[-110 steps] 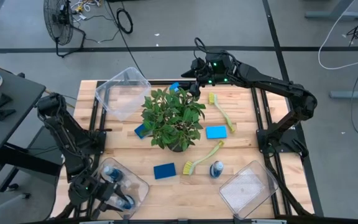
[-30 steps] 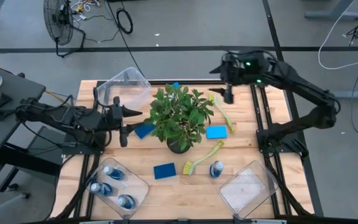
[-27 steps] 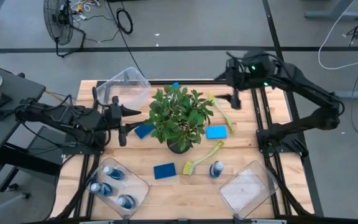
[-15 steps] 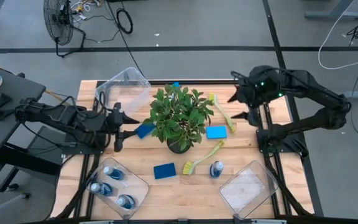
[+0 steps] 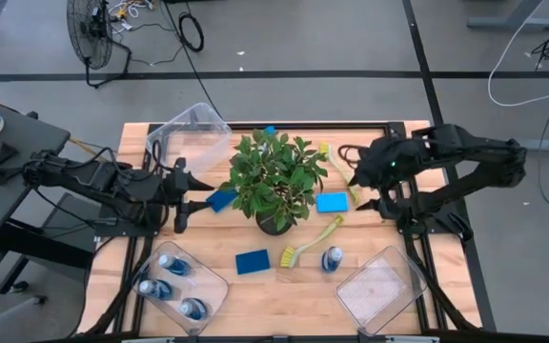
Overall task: Pick & Place Kitchen Sink Supplies
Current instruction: Put the blue liquid soap bottle into the bottom left transparent bin
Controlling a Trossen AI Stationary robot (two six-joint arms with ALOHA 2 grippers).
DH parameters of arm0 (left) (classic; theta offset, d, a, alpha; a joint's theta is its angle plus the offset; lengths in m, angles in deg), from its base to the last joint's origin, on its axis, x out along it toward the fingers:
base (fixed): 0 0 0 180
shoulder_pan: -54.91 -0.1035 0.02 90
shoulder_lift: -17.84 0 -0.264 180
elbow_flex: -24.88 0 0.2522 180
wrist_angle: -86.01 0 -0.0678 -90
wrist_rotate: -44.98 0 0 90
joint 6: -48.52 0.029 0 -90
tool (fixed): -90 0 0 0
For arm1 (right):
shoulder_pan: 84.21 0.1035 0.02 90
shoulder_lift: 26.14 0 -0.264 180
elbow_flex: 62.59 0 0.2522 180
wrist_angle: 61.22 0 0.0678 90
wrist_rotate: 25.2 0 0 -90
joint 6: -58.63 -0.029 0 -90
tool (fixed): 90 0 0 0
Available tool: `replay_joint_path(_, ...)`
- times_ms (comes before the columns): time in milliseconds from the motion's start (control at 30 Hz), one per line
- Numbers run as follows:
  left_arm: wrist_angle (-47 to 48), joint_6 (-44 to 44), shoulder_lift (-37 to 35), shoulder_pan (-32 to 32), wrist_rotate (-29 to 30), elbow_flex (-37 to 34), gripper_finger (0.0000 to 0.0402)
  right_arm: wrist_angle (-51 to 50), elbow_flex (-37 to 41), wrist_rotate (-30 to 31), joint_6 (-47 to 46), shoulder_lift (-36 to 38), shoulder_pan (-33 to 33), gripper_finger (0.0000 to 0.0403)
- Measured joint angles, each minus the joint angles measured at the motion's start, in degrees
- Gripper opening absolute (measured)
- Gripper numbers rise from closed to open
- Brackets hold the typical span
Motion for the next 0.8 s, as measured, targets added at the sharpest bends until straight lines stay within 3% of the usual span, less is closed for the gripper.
replay_joint_path(300,0.0,0.0,0.0,0.0,0.0,0.0,0.0194,-0.1,0.0,3.0,-10.5,-5.8,6.4,0.0322)
replay_joint_path(600,0.0,0.0,0.0,0.0,0.0,0.0,0.0194,-4.5,0.0,4.0,-36.9,-11.6,8.9,0.0322)
replay_joint_path(800,0.0,0.0,0.0,0.0,0.0,0.0,0.0194,-7.1,0.0,3.2,-43.1,-13.6,11.3,0.0322)
